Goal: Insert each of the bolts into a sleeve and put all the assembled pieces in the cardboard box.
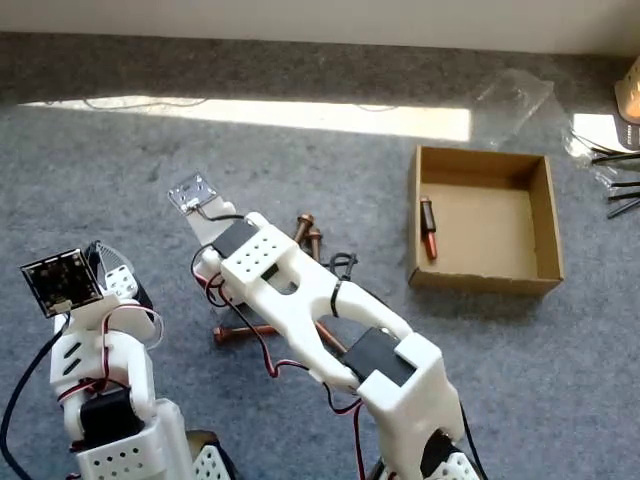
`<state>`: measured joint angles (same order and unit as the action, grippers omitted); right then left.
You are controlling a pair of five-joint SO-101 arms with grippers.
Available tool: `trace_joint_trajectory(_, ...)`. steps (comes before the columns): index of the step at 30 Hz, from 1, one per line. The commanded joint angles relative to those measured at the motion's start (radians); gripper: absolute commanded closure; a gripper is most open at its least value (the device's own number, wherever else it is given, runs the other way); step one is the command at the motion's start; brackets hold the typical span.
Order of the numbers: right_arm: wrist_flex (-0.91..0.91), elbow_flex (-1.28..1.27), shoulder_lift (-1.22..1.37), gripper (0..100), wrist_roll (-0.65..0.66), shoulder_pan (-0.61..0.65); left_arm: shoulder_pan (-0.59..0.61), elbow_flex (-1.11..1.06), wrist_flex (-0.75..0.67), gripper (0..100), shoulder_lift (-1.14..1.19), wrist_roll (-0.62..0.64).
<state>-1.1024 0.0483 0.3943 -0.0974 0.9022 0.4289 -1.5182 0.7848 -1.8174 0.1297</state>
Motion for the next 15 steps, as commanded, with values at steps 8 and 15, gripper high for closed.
trace_joint_trajectory(8, 0.058, 0.005, -0.013, 84.7, 0.000, 0.010, 0.015, 0.024, 0.002, 97, -0.013, -0.002)
trace_joint_trajectory(15, 0.056, 0.031, 0.051, 84.7, 0.000, 0.005, 0.015, 0.024, 0.003, 97, -0.013, -0.002)
